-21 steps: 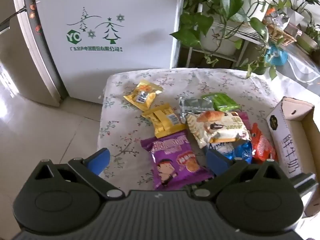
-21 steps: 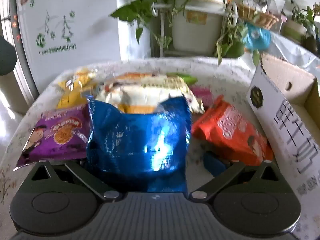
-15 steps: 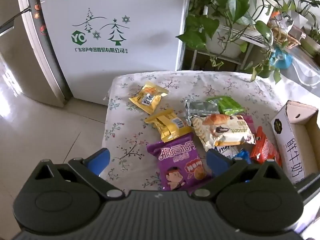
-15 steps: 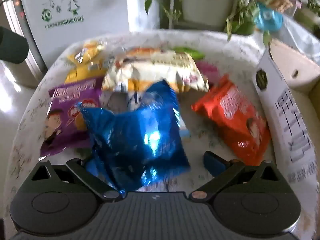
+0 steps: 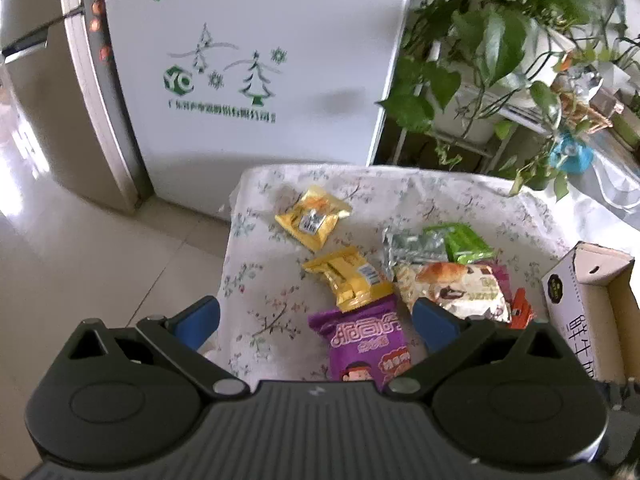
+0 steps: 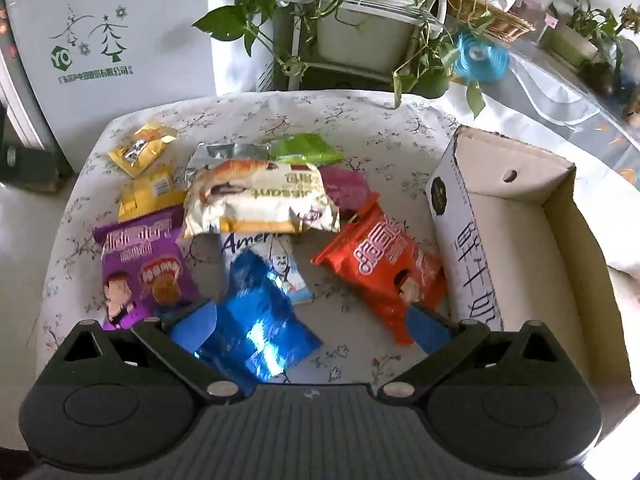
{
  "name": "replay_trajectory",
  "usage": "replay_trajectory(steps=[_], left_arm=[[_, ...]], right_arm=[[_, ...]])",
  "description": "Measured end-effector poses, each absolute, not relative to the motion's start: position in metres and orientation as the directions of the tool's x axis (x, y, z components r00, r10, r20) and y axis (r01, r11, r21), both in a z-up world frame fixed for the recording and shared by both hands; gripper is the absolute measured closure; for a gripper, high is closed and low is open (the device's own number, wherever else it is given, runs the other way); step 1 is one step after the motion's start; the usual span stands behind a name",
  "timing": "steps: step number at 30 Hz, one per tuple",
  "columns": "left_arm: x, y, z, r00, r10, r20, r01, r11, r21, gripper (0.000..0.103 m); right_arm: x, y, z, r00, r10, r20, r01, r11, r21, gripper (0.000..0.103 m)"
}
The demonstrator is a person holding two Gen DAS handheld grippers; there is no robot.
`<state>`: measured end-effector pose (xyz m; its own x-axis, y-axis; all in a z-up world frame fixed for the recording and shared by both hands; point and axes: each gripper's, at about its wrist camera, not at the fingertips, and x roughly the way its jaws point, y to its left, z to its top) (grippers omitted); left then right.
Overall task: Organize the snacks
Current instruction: 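Position both grippers above the snack pile, right gripper over the blue foil bag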
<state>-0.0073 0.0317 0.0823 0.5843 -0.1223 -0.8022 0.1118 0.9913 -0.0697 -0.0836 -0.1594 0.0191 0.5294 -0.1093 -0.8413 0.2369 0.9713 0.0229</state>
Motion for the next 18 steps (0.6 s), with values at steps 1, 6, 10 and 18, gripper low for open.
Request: replay_trajectory(steps=[1, 6, 10, 18], left_arm=[[-0.006, 0.031, 0.081, 0.577, -0.11, -0.809, 0.108, 0.992, -0.058, 0.001], [-0.003, 0.028, 0.077, 0.562, -0.067, -0.824, 0.107, 0.994, -0.008, 0.001], [0.001, 0.026, 0.073, 0.545, -0.049, -0.837, 0.101, 0.995, 0.007, 0.001], [0.007, 0.02, 0.058, 0.51, -0.005, -0.86, 0.086, 0.995, 0.045, 0.001]], right_arm=[[-0.08, -0.163, 0.021, 0.519, -0.087, -0.85, 0.233, 0.972, 0.043, 0.0], [-0.063, -0.161, 0.029, 0.471, -0.13, -0.873, 0.273, 0.962, 0.004, 0.0], [-0.048, -0.161, 0.036, 0.44, -0.162, -0.884, 0.29, 0.956, -0.031, 0.0], [-0.037, -0.165, 0.037, 0.42, -0.135, -0.898, 0.313, 0.95, 0.003, 0.0]])
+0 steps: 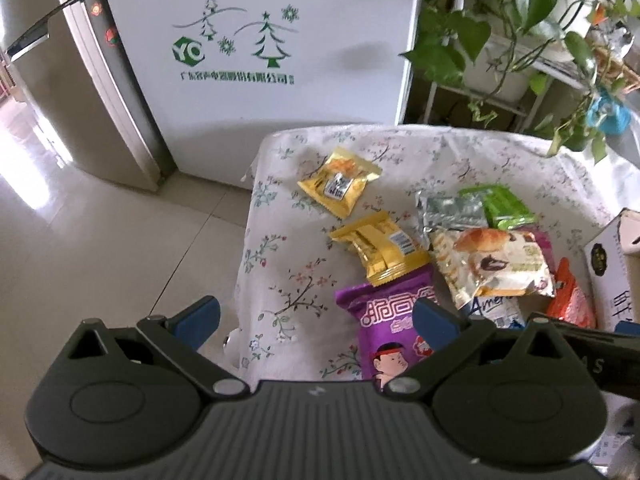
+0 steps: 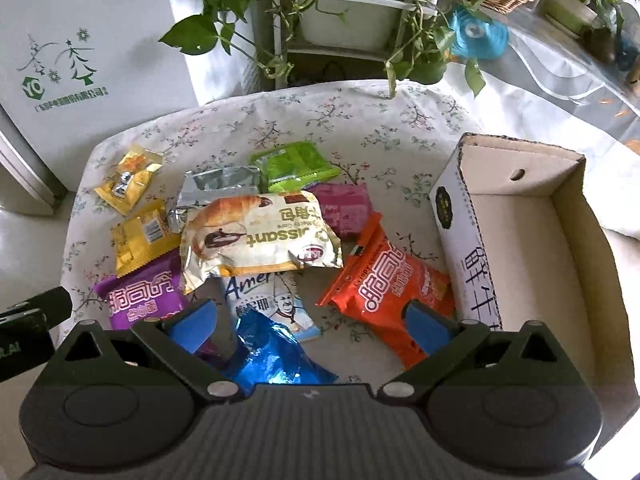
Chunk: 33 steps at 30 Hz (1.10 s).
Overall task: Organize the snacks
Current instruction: 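Position both grippers above the snack pile, right gripper over the blue foil bag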
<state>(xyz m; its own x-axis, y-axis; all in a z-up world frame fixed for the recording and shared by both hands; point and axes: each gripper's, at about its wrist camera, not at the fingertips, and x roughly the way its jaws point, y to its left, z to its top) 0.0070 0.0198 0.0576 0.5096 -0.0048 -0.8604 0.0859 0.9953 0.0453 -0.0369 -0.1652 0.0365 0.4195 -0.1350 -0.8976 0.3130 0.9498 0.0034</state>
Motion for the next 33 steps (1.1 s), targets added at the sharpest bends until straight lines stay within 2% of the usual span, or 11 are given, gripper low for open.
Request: replay_trajectory(steps=[11, 22, 33], left_arm=[[0.011, 0.013, 0.05, 0.485, 0.016, -0.874, 0.08, 0.995, 0.062, 0.001], [0.011, -0.003, 0.052, 0.489, 0.018, -0.872, 0.16, 0.981, 0.111, 0.002], [0.006, 0.003, 0.051, 0.506, 0.028, -0.862, 0.143, 0.983, 0.115, 0.002]], right_arm=[[-0.036, -0.169, 0.035, 0.413, -0.134, -0.901, 0.321, 0.947, 0.006, 0.0], [-0.038, -0.172, 0.036, 0.426, -0.161, -0.891, 0.328, 0.945, -0.014, 0.0], [-0.039, -0.166, 0.036, 0.439, -0.15, -0.886, 0.305, 0.952, -0.011, 0.0]])
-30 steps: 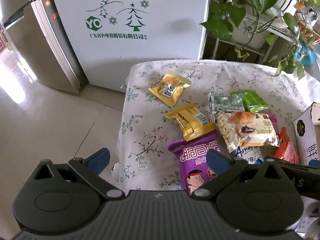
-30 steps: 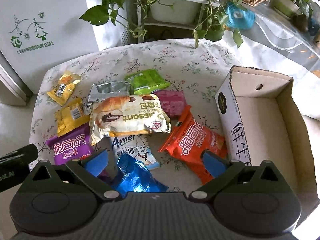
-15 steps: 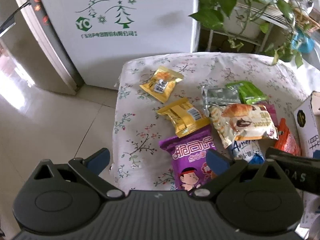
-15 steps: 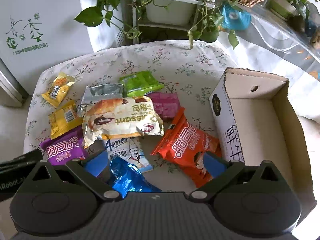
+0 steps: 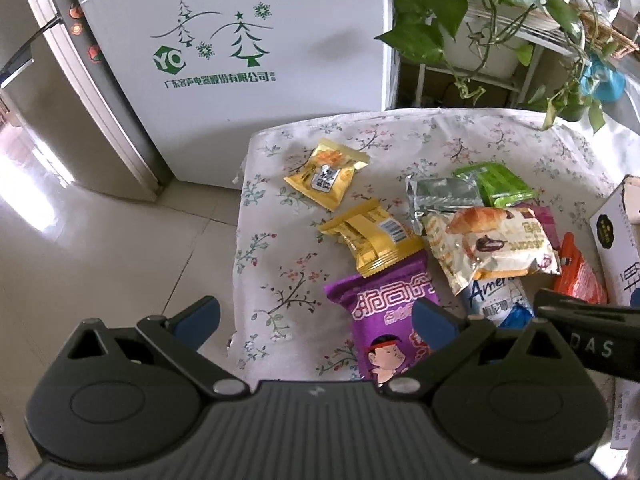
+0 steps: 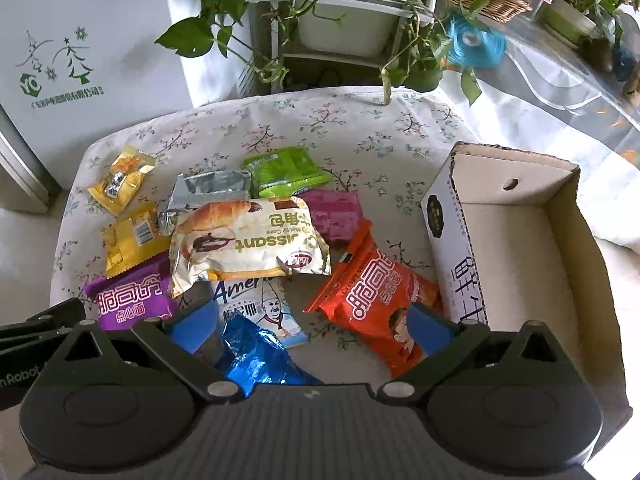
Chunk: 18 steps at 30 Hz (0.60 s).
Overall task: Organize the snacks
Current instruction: 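Position both grippers above the snack pile, right gripper over the blue foil bag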
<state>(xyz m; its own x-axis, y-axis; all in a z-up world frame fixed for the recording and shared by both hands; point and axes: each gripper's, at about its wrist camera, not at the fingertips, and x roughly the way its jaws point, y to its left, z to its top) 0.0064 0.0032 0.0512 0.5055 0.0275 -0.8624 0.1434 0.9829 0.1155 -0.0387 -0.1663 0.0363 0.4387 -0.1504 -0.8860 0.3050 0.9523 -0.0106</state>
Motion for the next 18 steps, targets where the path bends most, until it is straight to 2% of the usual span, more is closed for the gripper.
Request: replay_trajectory(steps=[18], left_arm=[[0.0033, 0.0122, 0.0506, 0.521, 0.027, -0.853, 0.119, 0.987, 0.104, 0.002]], right_arm=[[-0.0374, -0.1579, 0.0334, 0.449, -0.153, -0.88, 0.315, 0.949, -0.004, 0.0]])
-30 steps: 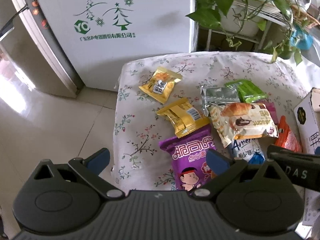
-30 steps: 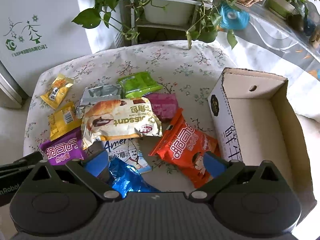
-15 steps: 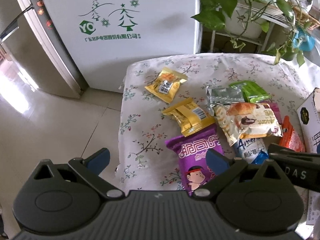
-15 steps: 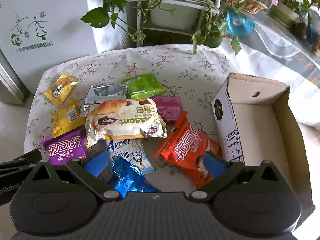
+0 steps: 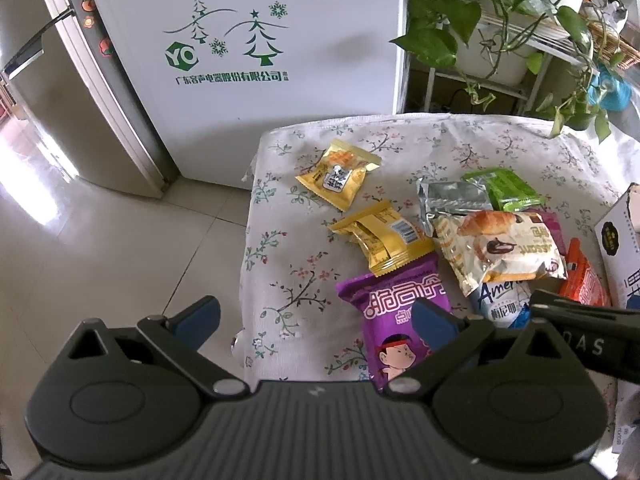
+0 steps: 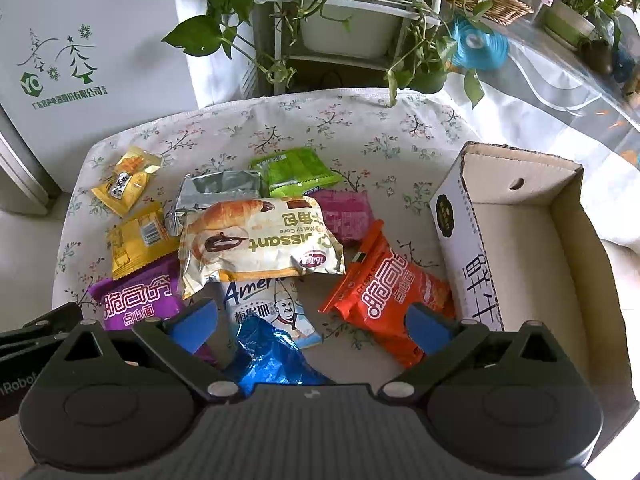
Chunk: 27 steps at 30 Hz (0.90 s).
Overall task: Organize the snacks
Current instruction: 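Position both grippers above the snack pile, right gripper over the blue foil bag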
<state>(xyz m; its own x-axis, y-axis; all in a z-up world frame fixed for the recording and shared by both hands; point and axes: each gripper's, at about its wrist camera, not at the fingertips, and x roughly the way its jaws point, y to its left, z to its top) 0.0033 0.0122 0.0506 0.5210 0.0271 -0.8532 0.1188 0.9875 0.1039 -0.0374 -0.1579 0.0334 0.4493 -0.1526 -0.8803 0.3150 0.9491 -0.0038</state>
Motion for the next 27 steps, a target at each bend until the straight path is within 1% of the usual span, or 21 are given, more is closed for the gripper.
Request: replay_trajectory(steps=[27], left_arm=[[0.0004, 0.007, 0.0507, 0.531, 0.025, -0.847, 0.128, 0.986, 0.109, 0.003]], right_arm=[[-0.0404, -0.1604, 0.0336, 0.453, -0.156, -0.878, 0.322, 0.947, -0.002, 0.002]])
